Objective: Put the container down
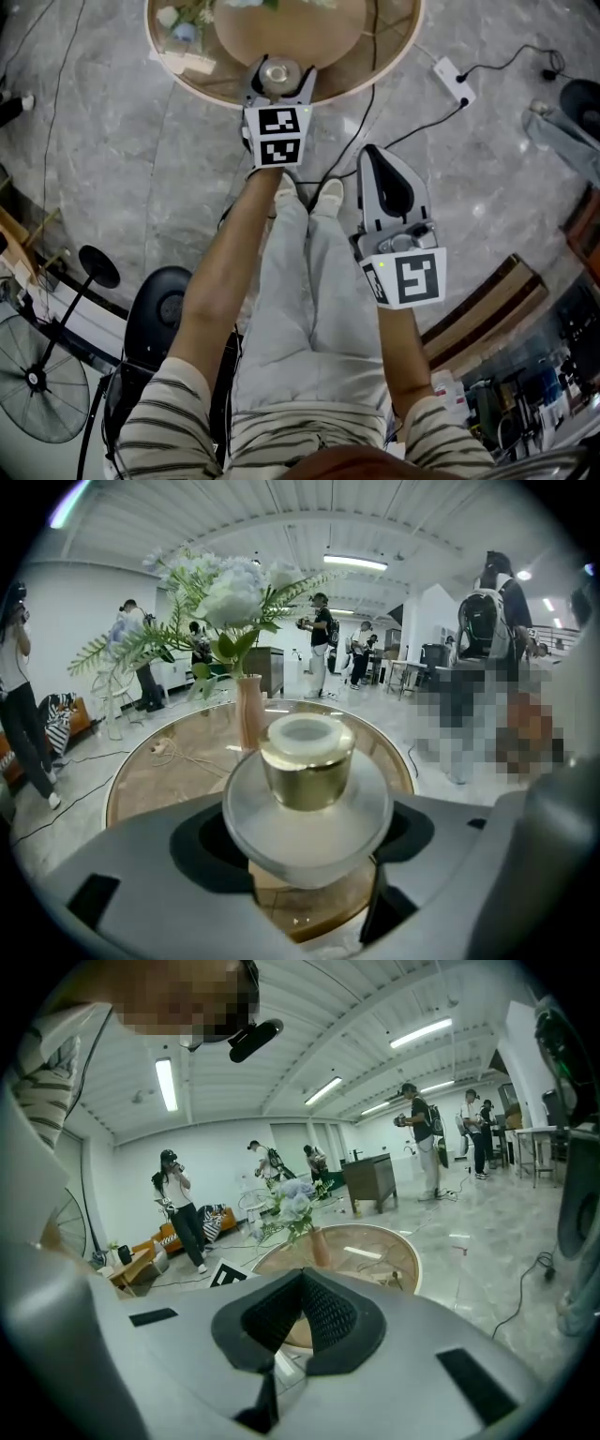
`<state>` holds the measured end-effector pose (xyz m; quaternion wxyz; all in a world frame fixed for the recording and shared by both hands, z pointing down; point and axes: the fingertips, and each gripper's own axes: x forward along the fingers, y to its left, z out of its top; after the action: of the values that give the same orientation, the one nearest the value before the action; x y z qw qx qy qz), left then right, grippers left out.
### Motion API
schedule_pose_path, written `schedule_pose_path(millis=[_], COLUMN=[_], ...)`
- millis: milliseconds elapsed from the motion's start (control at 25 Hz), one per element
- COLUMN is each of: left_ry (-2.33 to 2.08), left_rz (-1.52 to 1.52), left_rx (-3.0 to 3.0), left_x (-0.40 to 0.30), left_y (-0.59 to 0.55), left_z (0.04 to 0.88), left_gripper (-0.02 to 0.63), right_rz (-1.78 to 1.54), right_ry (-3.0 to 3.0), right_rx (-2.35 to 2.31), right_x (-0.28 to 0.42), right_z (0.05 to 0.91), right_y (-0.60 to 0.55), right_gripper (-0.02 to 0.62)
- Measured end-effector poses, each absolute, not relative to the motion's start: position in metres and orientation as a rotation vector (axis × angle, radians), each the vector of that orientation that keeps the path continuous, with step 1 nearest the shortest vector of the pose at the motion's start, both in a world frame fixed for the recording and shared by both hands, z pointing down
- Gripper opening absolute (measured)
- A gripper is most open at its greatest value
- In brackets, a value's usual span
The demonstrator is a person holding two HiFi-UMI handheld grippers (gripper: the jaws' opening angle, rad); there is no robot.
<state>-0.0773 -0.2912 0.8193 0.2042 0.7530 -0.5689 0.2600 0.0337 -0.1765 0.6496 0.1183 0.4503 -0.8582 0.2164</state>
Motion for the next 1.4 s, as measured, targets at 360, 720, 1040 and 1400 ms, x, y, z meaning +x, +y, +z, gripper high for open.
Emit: schedule_pose_path(millis=[360,720,1040,1400], left_ry=[-1.587,-1.588,-1.601,-1.593], left_rz=[0.763,0.795,0.748,0.718], left_rx=[2.048,2.027,2.018,2.020], left_x=[-0.082,-0.084,-0.083,-0.085], left_y=[-0.297,-0.300,-0.303,-0.296], left_z=[0.848,0.861,0.859,0.839], left_gripper=[0.331,0.331,0.345,0.357], right_rz=[0.639,0.640,0.655,0.636], right_ry=[-2.507,-2.500,-2.499,-2.496], right_rx=[1.304,1.306,1.337,1.360], right_x=[0.032,0.033,0.044,0.051], right_z=[0.654,0.655,0.647,0.635], right_y=[-0.174,-0.171,-0.175,-0.173], right_gripper=[0.003,0.003,0.003,0.003])
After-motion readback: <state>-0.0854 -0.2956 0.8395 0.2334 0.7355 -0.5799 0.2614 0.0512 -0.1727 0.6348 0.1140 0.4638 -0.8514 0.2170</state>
